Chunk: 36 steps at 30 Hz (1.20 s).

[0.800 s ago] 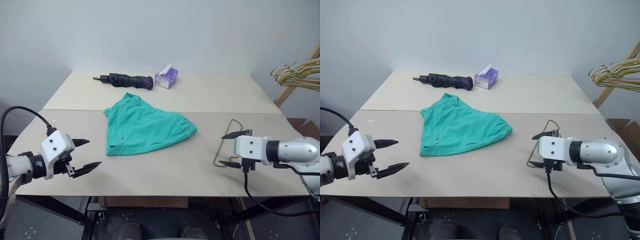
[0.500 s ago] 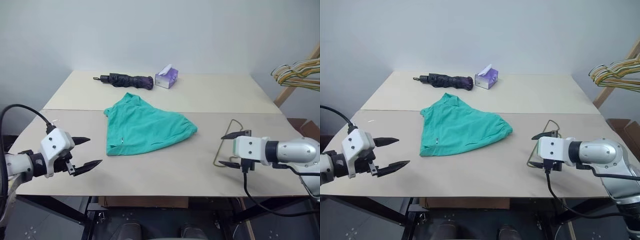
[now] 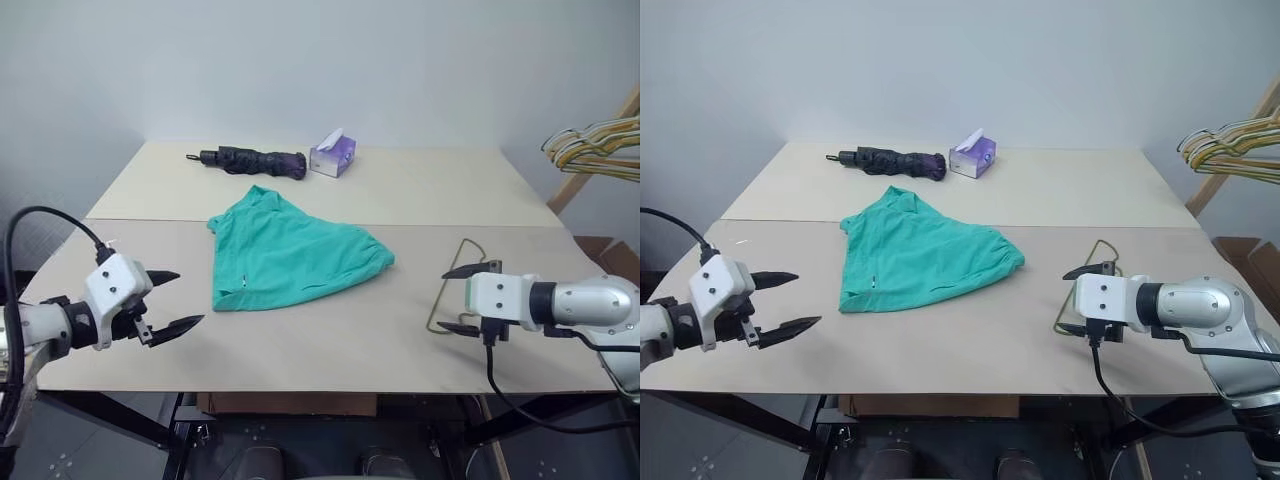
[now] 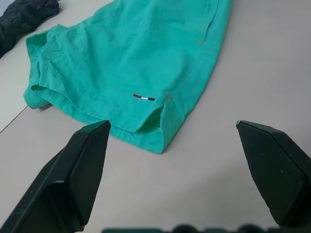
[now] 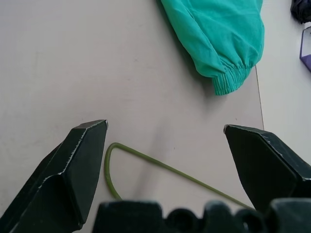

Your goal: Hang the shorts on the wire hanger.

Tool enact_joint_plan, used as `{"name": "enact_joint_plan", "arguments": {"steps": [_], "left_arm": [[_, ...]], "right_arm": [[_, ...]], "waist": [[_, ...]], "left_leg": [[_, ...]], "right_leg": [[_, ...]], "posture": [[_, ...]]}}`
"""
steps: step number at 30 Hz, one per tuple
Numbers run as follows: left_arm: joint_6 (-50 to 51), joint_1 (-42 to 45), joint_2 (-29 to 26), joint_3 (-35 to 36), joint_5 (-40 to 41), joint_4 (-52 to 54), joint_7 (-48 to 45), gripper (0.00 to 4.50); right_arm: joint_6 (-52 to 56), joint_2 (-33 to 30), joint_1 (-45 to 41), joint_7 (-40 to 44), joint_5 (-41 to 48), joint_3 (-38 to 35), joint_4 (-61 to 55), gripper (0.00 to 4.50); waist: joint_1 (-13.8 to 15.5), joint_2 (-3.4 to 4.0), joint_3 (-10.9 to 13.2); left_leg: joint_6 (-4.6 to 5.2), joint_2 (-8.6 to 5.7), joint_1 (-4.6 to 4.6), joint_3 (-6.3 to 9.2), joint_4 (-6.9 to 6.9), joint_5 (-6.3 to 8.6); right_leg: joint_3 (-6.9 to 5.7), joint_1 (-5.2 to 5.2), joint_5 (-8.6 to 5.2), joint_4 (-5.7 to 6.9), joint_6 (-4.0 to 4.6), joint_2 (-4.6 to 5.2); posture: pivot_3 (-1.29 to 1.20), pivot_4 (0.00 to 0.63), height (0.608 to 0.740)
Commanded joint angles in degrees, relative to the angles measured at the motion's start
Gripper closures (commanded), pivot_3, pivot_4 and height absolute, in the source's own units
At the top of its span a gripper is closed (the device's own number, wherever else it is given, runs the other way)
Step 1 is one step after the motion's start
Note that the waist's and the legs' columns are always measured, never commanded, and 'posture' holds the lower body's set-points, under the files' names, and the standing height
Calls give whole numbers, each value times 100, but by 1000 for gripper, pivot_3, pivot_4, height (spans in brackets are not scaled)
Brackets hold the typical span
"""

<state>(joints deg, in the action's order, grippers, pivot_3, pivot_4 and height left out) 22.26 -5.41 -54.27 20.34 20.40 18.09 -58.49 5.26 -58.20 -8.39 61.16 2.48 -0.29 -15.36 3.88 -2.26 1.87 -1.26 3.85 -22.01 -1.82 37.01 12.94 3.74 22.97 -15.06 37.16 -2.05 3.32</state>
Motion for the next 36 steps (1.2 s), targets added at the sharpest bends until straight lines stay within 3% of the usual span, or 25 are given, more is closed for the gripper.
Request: {"name": "enact_joint_plan", "arguments": {"steps": [1,7,16,24,36], "left_arm": [[-351,333,-174,-348,-201,-231,-177,0],[-603,1323,-26,-1052,-274,-1000,-426,0],[-1585,2700,558,-2679,-1383,-2757,-793,0],[-1656,3313,956,-3185,-2090,-4019,-505,0],[-1924,3499,1266,-3159,-2246,-4598,-272,3929]], "right_arm": [[-21,38,-138,-70,34,-64,-133,24],[45,100,30,-182,-59,-44,-288,24],[373,234,69,-336,-95,45,-622,24],[463,137,283,-334,-137,-51,-790,24],[520,239,79,-370,-204,132,-758,0]], "waist": [[0,1,0],[12,1,0],[-21,4,-4],[-56,3,-4],[-41,3,-5]], "left_leg": [[0,0,0,0,0,0],[0,0,-4,-1,1,0],[0,-2,-9,-1,8,0],[1,-2,-14,1,16,0],[1,-2,-11,1,19,0]], "right_leg": [[0,0,0,0,0,0],[0,2,0,0,0,-1],[1,2,3,0,1,-3],[1,4,3,2,0,-5],[1,0,4,4,-1,-4]], "posture": [[152,0,740],[134,0,740],[103,0,740],[88,0,740],[94,0,740]]}}
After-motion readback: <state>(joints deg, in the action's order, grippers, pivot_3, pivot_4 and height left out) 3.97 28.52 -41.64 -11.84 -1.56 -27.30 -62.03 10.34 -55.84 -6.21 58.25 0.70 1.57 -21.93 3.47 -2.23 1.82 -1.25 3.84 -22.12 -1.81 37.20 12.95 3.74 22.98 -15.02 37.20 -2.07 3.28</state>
